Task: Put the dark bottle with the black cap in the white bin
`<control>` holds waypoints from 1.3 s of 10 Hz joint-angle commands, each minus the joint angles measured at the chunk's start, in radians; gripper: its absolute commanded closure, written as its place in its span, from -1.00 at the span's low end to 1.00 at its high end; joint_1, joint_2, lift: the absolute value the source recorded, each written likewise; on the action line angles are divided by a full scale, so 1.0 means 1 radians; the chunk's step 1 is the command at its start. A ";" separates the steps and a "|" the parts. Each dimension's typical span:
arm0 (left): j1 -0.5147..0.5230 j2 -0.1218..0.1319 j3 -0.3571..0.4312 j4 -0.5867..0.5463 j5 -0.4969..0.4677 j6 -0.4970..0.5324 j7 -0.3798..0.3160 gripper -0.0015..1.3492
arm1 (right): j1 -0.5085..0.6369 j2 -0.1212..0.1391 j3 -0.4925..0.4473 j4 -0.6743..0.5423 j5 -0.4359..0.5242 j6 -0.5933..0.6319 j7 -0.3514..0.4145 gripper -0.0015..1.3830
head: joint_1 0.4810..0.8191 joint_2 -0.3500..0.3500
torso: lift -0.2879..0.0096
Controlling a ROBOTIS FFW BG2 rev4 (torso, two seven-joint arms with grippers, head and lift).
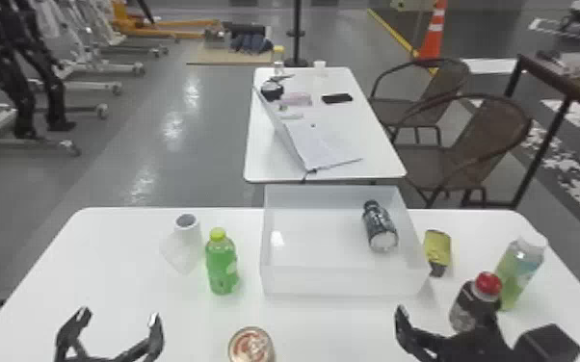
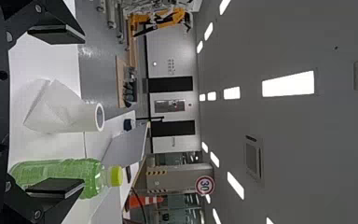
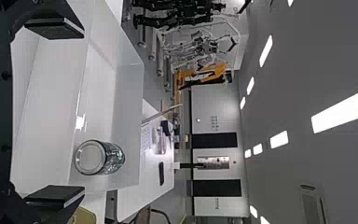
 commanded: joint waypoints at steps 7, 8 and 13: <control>0.002 -0.003 0.004 -0.001 -0.002 0.000 0.000 -0.69 | 0.075 0.024 -0.008 -0.015 0.069 -0.077 -0.085 -0.83 | -0.60 0.00 | 0.26; 0.002 -0.003 0.004 -0.001 -0.003 0.000 0.000 -0.69 | 0.076 0.036 -0.008 -0.012 0.070 -0.078 -0.088 -0.83 | -0.60 0.00 | 0.26; 0.000 -0.003 0.002 -0.001 -0.006 0.004 0.000 -0.69 | 0.075 0.039 -0.008 -0.009 0.079 -0.078 -0.100 -0.83 | -0.60 0.00 | 0.26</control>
